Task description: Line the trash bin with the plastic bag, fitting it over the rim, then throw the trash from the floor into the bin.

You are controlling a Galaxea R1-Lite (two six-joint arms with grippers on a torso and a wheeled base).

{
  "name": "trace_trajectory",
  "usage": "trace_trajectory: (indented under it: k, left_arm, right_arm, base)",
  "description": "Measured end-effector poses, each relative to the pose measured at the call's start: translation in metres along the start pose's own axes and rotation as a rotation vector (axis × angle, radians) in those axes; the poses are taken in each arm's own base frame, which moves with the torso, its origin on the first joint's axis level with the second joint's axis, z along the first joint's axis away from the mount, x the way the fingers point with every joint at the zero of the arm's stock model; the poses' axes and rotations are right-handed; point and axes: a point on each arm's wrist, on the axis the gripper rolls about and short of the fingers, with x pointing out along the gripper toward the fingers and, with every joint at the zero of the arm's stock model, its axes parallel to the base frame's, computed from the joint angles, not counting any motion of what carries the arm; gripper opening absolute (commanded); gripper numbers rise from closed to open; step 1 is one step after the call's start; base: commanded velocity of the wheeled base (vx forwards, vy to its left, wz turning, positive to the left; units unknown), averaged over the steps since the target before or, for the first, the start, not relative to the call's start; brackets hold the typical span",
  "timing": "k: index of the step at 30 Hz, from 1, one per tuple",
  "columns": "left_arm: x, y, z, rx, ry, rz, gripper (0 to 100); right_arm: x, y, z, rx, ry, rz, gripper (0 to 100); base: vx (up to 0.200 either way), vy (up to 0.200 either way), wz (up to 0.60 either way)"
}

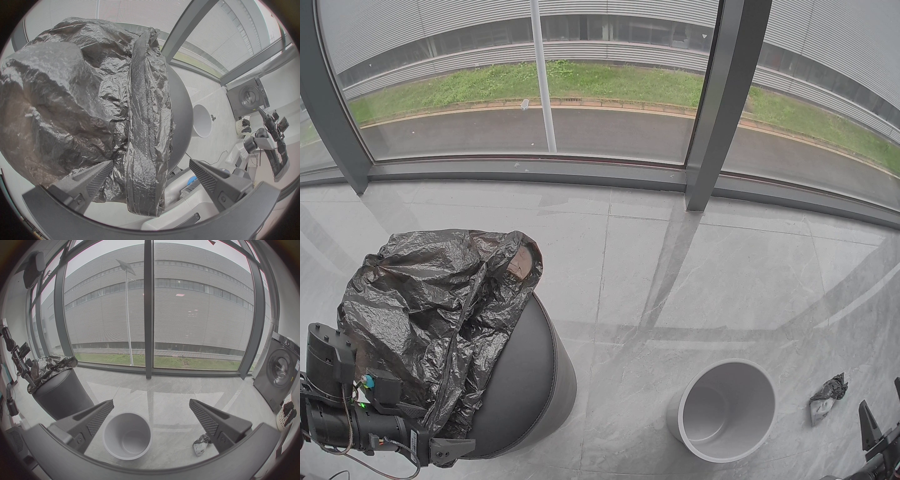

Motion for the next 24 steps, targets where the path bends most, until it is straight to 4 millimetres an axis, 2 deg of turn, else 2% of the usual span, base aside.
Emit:
trace_trajectory:
  k: [13,14,24]
  left_arm:
    - [0.009,0.008,0.009,-0.033,-0.055,0.033,100]
    - [0.009,0.009,0.009,-0.033,-0.057,0.034,0]
    - [0.009,0.009,-0.002,-0.037,-0.052,0.015,0]
  right_arm:
    - [0.0,0.0,0.0,0.0,-0.001,0.0,100]
    - [0.0,0.0,0.0,0.0,-0.001,0.0,100]
    - [0.0,0.0,0.0,0.0,-0.001,0.0,100]
  base:
    - [0.0,0.0,0.0]
    - [0.0,0.0,0.0]
    - [0.0,0.0,0.0]
